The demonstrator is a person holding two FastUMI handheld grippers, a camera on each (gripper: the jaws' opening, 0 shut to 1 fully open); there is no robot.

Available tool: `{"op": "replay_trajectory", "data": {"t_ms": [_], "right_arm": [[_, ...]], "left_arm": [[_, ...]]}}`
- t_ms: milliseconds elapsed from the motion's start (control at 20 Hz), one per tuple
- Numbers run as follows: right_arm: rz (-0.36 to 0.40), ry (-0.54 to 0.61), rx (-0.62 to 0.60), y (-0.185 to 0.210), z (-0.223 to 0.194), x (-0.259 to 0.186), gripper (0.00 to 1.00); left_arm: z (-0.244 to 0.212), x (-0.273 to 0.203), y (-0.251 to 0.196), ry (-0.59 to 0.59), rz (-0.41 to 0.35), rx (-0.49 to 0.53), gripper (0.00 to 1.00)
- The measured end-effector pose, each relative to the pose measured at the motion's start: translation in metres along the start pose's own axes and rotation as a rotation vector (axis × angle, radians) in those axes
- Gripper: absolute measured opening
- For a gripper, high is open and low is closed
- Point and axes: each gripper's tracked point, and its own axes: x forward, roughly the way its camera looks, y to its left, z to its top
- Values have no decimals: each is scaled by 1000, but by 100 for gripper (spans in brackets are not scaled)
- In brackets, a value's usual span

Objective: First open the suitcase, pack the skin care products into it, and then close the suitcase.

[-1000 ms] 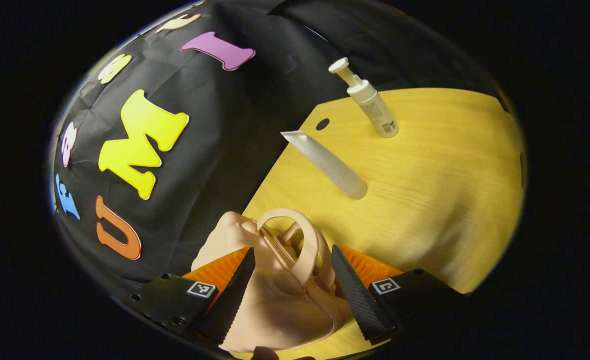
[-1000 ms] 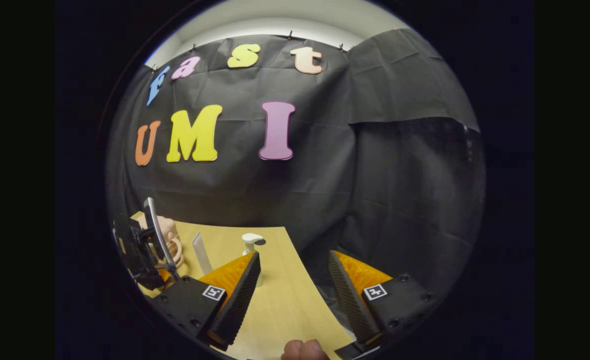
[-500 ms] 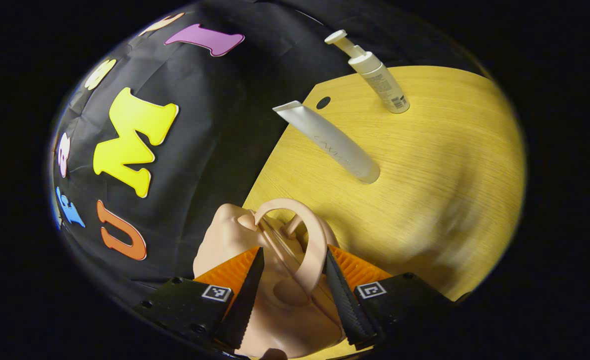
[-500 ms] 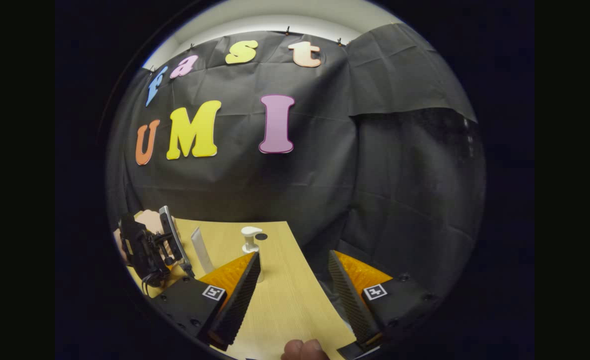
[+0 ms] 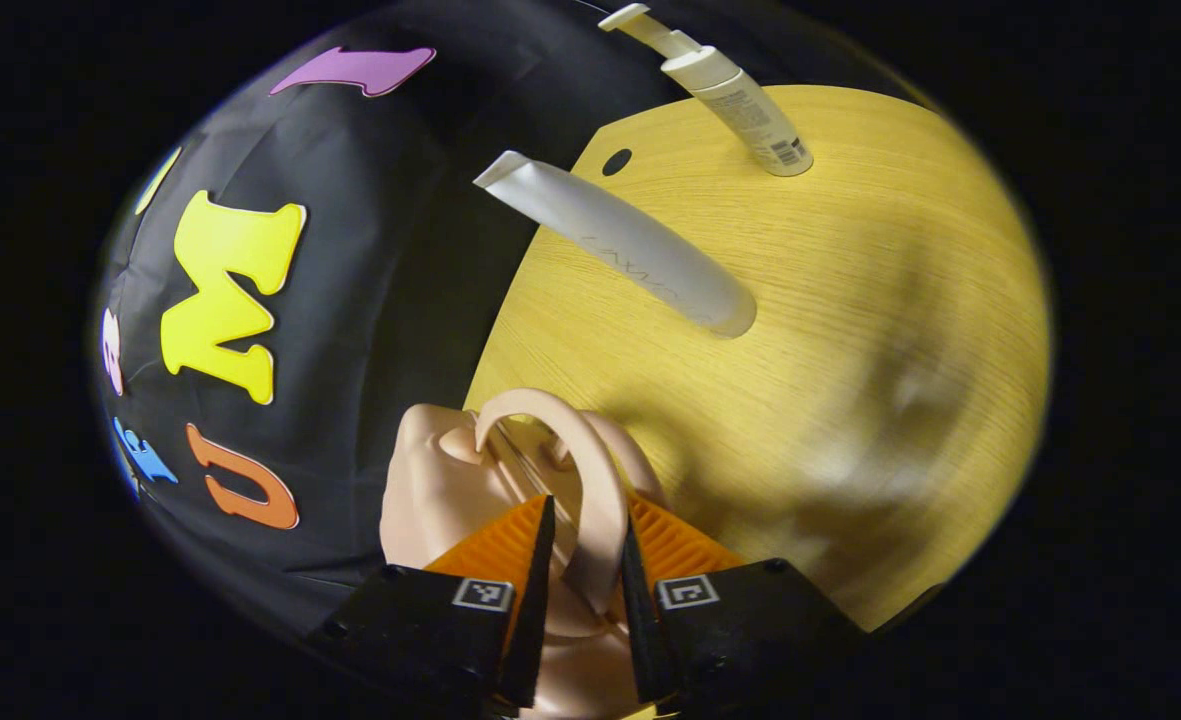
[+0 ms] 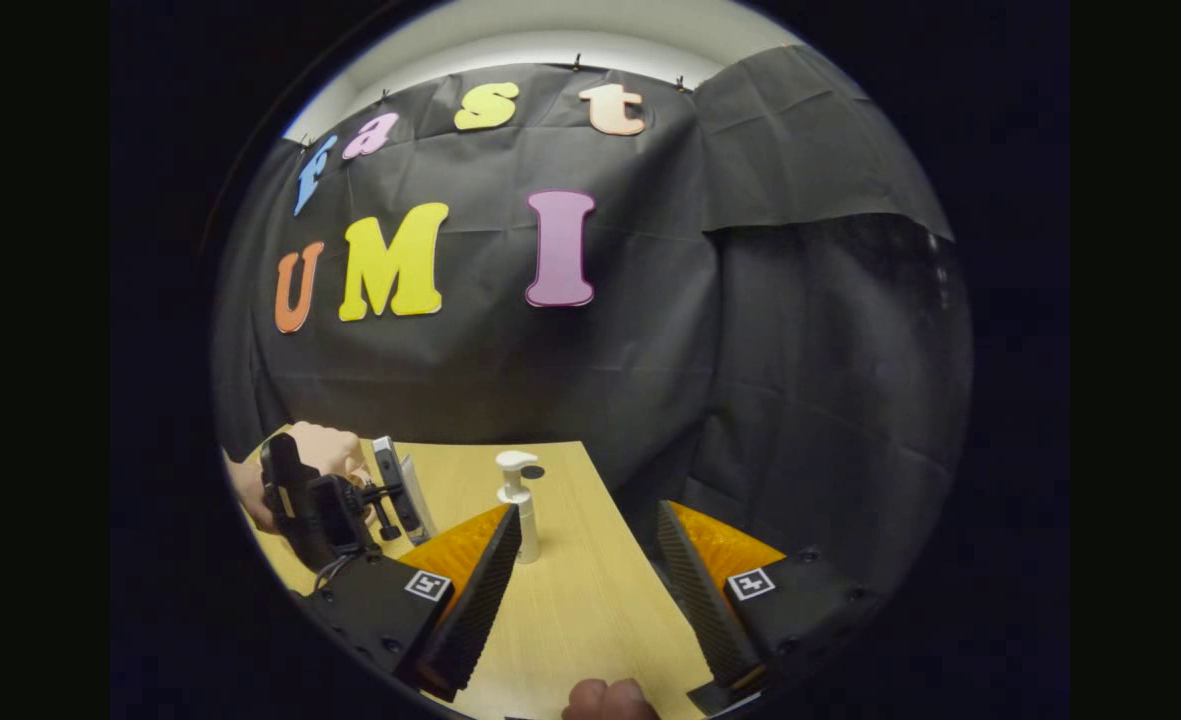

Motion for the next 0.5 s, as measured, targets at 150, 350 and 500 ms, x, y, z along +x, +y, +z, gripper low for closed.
{"op": "replay_trajectory", "data": {"t_ms": [150,350,500], "right_arm": [[-9,-12,-3,-2,3,-6,81],[-16,-19,-3,-1,8,-12,82],[0,-28,-12,11,17,-15,81]], "left_arm": [[3,-1,6,-23,-1,-4,22],[2,-14,27,-52,14,-102,12],[2,-28,46,-95,14,-214,12]]}}
